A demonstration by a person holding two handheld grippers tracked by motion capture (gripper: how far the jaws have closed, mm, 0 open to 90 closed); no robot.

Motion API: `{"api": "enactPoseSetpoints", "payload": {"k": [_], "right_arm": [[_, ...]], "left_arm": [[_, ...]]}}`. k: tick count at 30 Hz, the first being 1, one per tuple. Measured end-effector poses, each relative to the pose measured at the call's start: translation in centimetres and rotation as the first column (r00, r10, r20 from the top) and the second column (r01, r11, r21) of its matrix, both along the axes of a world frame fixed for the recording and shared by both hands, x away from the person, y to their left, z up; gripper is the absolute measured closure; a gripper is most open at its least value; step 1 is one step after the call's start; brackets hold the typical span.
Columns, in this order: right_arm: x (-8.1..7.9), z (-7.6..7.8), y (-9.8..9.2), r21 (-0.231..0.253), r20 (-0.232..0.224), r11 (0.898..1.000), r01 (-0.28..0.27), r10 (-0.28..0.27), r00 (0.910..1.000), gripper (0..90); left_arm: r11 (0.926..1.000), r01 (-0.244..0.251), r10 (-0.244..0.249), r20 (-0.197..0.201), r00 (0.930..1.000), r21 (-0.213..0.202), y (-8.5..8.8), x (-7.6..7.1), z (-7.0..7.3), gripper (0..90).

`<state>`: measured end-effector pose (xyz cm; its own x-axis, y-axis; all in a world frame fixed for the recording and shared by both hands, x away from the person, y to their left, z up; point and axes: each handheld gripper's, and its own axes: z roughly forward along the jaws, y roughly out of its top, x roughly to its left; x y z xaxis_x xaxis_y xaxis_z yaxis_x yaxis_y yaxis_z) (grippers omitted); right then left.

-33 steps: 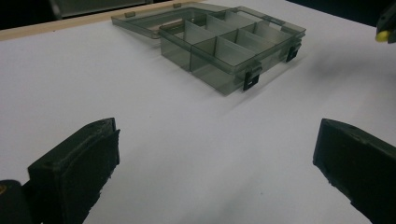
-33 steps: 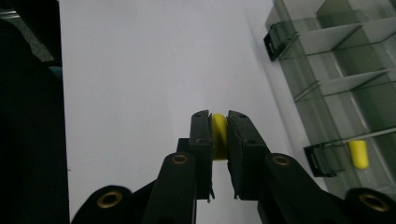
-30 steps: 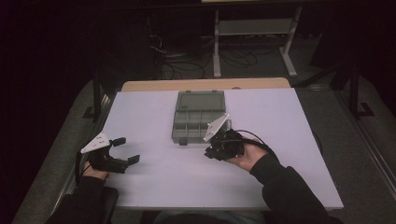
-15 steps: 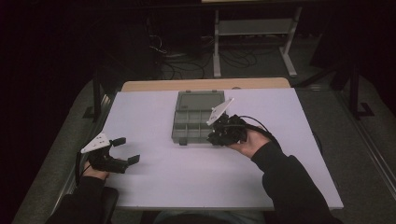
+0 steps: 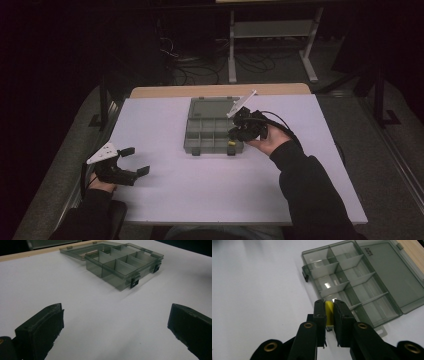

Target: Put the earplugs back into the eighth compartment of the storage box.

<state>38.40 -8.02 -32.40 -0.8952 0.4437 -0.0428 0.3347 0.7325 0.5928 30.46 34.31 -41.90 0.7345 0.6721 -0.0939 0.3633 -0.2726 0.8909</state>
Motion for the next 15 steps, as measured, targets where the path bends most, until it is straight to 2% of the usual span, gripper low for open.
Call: {"api": "enactPoseSetpoints", "payload": {"k": [8, 9, 15], "right_arm": [[1.8, -0.7, -0.2, -0.012, -0.029, 0.999, 0.049, -0.050, 0.9983, 78.9], [2.4, -1.0, -0.2, -0.019, -0.037, 0.998, 0.063, -0.064, 0.9972, 78.9], [3.9, -2.0, -0.7, -0.023, -0.063, 0.994, 0.111, -0.112, 0.9917, 79.0]], "left_arm": [[1.0000, 0.001, -0.001, -0.002, 1.0000, 0.000, 0.0, 0.0, 0.0, 0.0], [1.0000, 0.001, -0.001, -0.002, 1.0000, -0.001, 0.0, 0.0, 0.0, 0.0], [1.0000, 0.002, -0.002, -0.003, 1.0000, -0.002, 0.0, 0.0, 0.0, 0.0]]}}
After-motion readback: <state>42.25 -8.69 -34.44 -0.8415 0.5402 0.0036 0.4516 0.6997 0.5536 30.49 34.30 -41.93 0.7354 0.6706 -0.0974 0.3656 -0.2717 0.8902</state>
